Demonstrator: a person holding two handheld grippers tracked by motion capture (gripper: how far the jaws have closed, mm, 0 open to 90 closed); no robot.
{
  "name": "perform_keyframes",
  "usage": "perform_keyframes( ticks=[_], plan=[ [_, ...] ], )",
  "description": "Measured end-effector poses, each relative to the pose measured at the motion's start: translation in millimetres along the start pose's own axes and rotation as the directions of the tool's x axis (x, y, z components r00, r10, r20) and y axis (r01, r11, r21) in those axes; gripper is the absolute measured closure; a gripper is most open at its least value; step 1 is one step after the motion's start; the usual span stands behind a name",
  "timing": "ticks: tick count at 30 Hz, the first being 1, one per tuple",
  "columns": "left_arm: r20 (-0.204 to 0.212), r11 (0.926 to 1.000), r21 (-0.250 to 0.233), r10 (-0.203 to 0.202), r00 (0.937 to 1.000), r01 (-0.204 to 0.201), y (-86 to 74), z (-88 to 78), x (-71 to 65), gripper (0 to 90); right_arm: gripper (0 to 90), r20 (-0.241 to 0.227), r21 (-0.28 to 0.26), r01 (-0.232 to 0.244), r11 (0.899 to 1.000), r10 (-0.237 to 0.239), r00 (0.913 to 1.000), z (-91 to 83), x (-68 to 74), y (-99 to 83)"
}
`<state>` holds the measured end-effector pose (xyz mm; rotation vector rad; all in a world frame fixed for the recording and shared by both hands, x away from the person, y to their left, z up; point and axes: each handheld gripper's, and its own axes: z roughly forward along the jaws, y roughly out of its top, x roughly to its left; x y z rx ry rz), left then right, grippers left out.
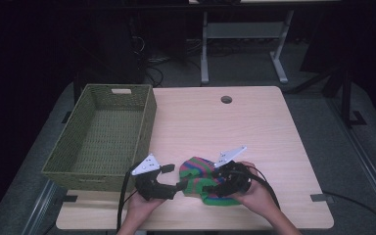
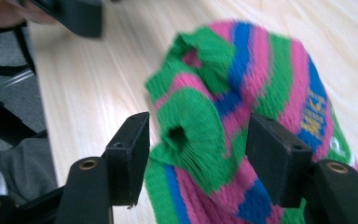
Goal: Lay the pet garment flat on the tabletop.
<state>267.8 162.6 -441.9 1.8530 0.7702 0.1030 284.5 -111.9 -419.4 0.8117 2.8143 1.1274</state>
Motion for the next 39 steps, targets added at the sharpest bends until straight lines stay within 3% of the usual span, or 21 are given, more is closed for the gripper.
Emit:
perform_keyframes(
  ticks=[9, 10, 16, 22, 29, 35, 39],
  plan=[
    [-0.003, 1.0000, -0.008, -0.002, 1.0000, 0.002, 0.5, -1.9, 0.7, 16.3, 48.8, -0.011, 0.008, 0.068, 0.998, -0.068, 0.9976, 4.0, 8.1, 18.5],
    [-0.004, 1.0000, -0.009, -0.001, 1.0000, 0.001, 0.6, -2.4, 0.9, 16.3, 51.4, -0.006, 0.015, 0.088, 0.996, -0.088, 0.9961, 8.2, 8.1, 20.6],
    [0.000, 0.9999, -0.010, -0.004, 1.0000, 0.004, 0.2, -2.4, 0.7, 16.3, 58.1, 0.005, 0.069, 0.091, 0.993, -0.092, 0.9958, 28.3, 7.4, 21.1],
    [0.002, 1.0000, -0.006, 0.001, 1.0000, -0.001, 0.4, -2.4, 0.0, 16.2, 68.8, 0.019, 0.093, 0.125, 0.988, -0.127, 0.9917, 42.4, 8.5, 17.6],
    [0.002, 1.0000, -0.005, 0.000, 1.0000, 0.000, 0.2, -2.3, 0.2, 16.3, 79.3, 0.022, 0.087, 0.111, 0.990, -0.113, 0.9934, 43.0, 6.5, 13.4],
    [0.002, 0.9999, -0.011, -0.005, 1.0000, 0.005, 0.1, -2.5, 0.5, 16.3, 81.9, 0.005, 0.052, 0.075, 0.996, -0.076, 0.9971, 31.1, 4.3, 14.4],
    [0.000, 1.0000, -0.007, -0.003, 1.0000, 0.003, 0.1, -2.3, 0.3, 16.3, 82.5, 0.011, 0.037, 0.082, 0.996, -0.082, 0.9966, 24.2, 1.5, 14.3]
  ],
)
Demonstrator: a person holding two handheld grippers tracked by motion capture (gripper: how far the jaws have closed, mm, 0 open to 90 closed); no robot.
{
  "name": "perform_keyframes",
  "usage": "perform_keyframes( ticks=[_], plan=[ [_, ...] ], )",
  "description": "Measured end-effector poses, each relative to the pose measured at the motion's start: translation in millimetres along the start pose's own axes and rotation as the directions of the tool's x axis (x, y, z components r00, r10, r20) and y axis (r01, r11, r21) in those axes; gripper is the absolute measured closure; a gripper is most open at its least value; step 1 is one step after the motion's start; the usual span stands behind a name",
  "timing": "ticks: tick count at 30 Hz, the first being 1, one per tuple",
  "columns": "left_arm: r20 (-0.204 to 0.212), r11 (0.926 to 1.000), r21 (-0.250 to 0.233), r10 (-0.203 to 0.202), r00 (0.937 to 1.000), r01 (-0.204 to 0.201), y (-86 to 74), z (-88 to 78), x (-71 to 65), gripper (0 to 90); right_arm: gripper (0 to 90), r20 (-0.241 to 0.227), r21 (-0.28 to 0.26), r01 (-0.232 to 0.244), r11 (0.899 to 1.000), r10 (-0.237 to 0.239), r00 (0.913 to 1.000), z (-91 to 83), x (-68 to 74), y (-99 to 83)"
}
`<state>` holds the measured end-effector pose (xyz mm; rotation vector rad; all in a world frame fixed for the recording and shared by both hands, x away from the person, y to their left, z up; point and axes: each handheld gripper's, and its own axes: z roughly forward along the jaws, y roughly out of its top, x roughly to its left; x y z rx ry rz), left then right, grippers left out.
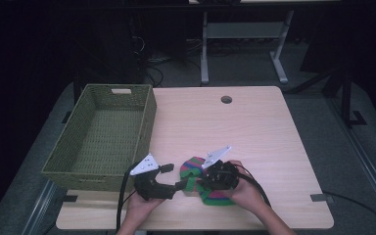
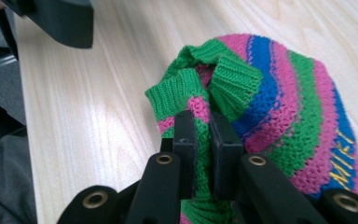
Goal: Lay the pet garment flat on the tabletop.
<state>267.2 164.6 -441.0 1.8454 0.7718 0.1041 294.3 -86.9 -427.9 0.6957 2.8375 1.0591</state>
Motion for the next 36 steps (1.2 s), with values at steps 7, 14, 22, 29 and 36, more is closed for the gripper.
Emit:
perform_keyframes(
  ticks=[7, 14, 22, 29, 36],
  plan=[
    [0.003, 1.0000, -0.005, -0.007, 1.0000, 0.007, -0.6, 0.2, 0.6, 16.3, 82.9, -0.017, -0.051, -0.046, 0.998, 0.045, 0.9989, -15.9, -7.5, -0.5],
    [0.006, 0.9999, -0.006, -0.010, 0.9999, 0.010, -0.6, 0.4, 0.3, 16.3, 83.0, -0.021, -0.116, -0.061, 0.991, 0.059, 0.9981, -40.0, -14.5, 2.6],
    [0.011, 1.0000, -0.005, -0.005, 0.9999, 0.006, -0.8, 1.8, -0.8, 16.3, 83.0, -0.019, -0.177, -0.083, 0.981, 0.081, 0.9965, -64.2, -23.8, 2.7],
    [0.021, 1.0000, -0.003, -0.006, 0.9998, 0.006, -0.1, 5.4, -1.8, 16.3, 83.0, -0.010, -0.213, -0.100, 0.972, 0.100, 0.9949, -78.5, -29.2, -0.2],
    [0.034, 1.0000, -0.002, 0.003, 0.9994, -0.003, 3.4, 10.7, -5.2, 16.3, 83.0, -0.022, -0.248, -0.122, 0.961, 0.120, 0.9925, -88.8, -36.0, -4.8]
  ],
)
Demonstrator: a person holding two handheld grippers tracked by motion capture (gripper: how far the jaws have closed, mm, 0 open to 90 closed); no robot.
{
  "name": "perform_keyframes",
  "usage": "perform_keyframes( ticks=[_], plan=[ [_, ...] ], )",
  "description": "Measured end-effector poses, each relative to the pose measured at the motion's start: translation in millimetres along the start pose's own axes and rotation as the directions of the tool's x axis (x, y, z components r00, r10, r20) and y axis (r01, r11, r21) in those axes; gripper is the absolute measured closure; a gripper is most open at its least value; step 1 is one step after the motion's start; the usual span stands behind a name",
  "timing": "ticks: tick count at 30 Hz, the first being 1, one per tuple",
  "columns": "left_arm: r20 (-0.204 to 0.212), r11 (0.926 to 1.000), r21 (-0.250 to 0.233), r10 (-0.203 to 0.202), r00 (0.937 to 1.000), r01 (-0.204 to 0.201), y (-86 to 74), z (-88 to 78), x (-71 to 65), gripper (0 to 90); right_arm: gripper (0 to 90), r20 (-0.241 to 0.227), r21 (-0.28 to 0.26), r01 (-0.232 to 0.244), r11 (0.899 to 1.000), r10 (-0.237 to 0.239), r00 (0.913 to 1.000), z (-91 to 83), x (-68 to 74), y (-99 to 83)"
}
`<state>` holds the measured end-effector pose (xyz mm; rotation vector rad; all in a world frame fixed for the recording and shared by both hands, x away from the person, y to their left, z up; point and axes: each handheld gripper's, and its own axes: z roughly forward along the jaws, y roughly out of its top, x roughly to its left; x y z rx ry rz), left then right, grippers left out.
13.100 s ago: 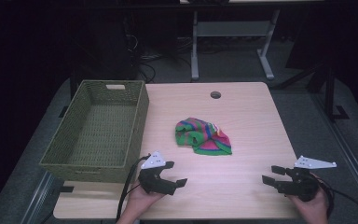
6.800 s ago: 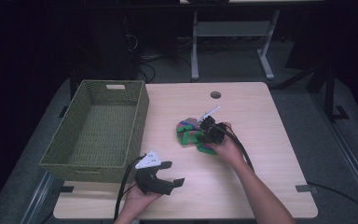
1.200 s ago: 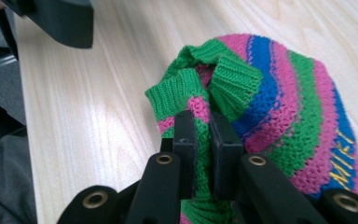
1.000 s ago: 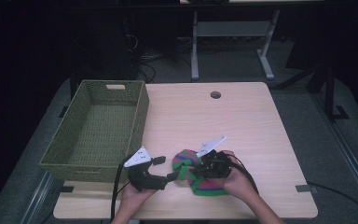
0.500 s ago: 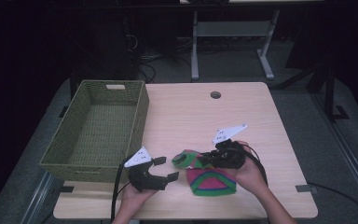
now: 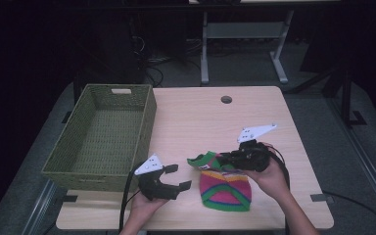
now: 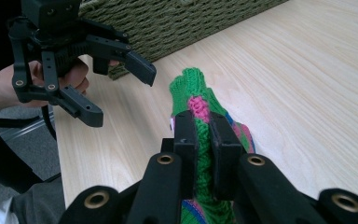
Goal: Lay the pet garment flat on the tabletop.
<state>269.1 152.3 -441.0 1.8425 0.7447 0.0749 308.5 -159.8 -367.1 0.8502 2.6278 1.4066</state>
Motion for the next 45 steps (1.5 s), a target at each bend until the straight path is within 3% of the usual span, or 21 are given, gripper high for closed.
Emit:
perform_keyframes(
  ticks=[9, 14, 23, 25, 27, 33, 35, 41, 45],
  plan=[
    [0.008, 0.9990, 0.033, 0.031, 0.9995, -0.031, 10.4, 11.3, 1.6, 19.5, 83.0, -0.042, -0.048, -0.021, 0.999, 0.019, 0.9989, -11.5, -8.4, -4.6],
    [0.007, 0.9991, 0.042, 0.001, 1.0000, -0.001, 10.8, 22.1, 7.9, 20.0, 83.0, -0.066, -0.081, -0.024, 0.996, 0.019, 0.9976, -19.0, -11.6, -4.6],
    [0.050, 0.9984, 0.048, 0.030, 0.9983, -0.032, 17.2, 32.3, 12.6, 26.0, 83.1, -0.126, -0.144, -0.030, 0.989, 0.012, 0.9920, -36.4, -13.0, -1.0],
    [0.081, 0.9983, 0.039, 0.040, 0.9959, -0.044, 19.1, 35.9, 14.3, 26.0, 83.1, -0.126, -0.152, -0.027, 0.988, 0.008, 0.9920, -41.1, -12.7, -0.2],
    [0.087, 0.9967, 0.041, 0.067, 0.9940, -0.070, 21.3, 39.7, 15.4, 25.9, 83.1, -0.146, -0.164, -0.029, 0.986, 0.005, 0.9892, -44.8, -12.8, 0.2],
    [0.131, 0.9964, 0.004, 0.083, 0.9879, -0.084, 31.2, 45.6, 17.6, 26.5, 83.1, -0.173, -0.168, -0.029, 0.985, 0.000, 0.9849, -48.8, -12.3, -0.2],
    [0.135, 0.9970, -0.016, 0.078, 0.9878, -0.076, 33.2, 47.4, 17.0, 31.8, 83.1, -0.162, -0.172, -0.033, 0.984, 0.005, 0.9867, -49.5, -13.7, -0.6],
    [0.135, 0.9968, -0.033, 0.077, 0.9878, -0.073, 34.0, 45.3, 19.4, 61.0, 83.1, -0.133, -0.171, -0.049, 0.984, 0.026, 0.9907, -50.8, -18.4, -3.3],
    [0.125, 0.9939, -0.056, 0.101, 0.9869, -0.095, 36.1, 40.7, 17.3, 75.5, 83.1, -0.088, -0.156, -0.050, 0.987, 0.036, 0.9955, -52.7, -20.7, -6.7]
  ],
)
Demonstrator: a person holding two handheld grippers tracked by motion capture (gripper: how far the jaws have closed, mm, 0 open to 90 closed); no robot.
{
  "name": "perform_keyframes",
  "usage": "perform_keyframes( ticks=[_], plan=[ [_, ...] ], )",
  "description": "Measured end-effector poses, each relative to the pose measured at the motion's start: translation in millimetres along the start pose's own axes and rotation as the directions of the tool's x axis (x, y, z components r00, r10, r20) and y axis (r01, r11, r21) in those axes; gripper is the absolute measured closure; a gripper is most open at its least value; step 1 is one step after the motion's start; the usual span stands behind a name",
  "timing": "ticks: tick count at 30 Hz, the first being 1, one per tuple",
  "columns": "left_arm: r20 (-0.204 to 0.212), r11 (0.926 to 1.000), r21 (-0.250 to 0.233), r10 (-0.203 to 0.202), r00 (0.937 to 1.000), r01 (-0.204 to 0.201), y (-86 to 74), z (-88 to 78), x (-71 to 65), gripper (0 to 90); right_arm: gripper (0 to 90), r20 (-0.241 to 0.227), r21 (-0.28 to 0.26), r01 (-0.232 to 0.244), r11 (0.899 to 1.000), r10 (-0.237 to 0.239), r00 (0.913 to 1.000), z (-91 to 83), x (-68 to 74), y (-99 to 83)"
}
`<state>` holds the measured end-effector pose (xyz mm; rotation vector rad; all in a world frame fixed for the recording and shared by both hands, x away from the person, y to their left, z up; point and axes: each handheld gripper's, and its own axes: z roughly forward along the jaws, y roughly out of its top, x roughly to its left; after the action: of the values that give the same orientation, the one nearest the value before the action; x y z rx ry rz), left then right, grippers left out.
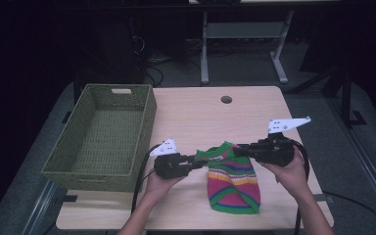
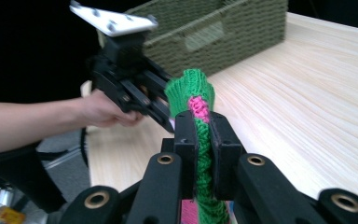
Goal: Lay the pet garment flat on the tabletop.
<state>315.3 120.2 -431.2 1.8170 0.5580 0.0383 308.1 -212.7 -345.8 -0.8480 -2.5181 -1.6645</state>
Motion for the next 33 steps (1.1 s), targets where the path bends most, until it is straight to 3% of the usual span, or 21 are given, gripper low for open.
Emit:
perform_keyframes(
  ticks=[2, 8, 13, 16, 22, 24, 33],
  plan=[
    [-0.008, 1.0000, -0.010, 0.001, 1.0000, -0.001, 1.4, -0.7, -0.8, 80.2, 83.1, 0.021, 0.008, 0.003, 1.000, -0.003, 0.9998, -0.5, -1.3, -1.4],
    [-0.019, 0.9999, -0.003, 0.010, 0.9998, -0.010, 10.8, -1.7, -1.9, 81.3, 83.1, 0.068, 0.044, -0.002, 0.999, -0.001, 0.9977, -0.7, -4.7, -6.8],
    [-0.026, 0.9999, -0.001, 0.017, 0.9995, -0.017, 21.6, -3.1, -1.2, 81.4, 83.0, 0.077, 0.052, -0.015, 0.999, 0.011, 0.9970, 0.6, -6.1, -10.7],
    [-0.052, 0.9993, 0.022, 0.030, 0.9982, -0.029, 31.8, -4.2, -0.9, 81.3, 83.0, 0.080, 0.051, -0.016, 0.999, 0.012, 0.9967, 2.3, -6.2, -10.3],
    [-0.079, 0.9996, 0.018, 0.024, 0.9966, -0.022, 43.3, -2.5, 3.2, 79.6, 83.0, 0.073, 0.078, -0.016, 0.997, 0.011, 0.9973, 10.4, -2.3, -11.6],
    [-0.107, 0.9985, 0.039, 0.044, 0.9933, -0.040, 44.8, 0.3, 3.7, 80.3, 83.0, 0.081, 0.088, -0.013, 0.996, 0.006, 0.9967, 12.9, -2.9, -11.4],
    [-0.142, 0.9964, 0.084, -0.002, 0.9899, 0.014, 42.0, 18.6, 17.4, 81.5, 82.8, 0.131, 0.103, -0.059, 0.993, 0.045, 0.9904, 16.1, -22.7, -13.3]
  ],
)
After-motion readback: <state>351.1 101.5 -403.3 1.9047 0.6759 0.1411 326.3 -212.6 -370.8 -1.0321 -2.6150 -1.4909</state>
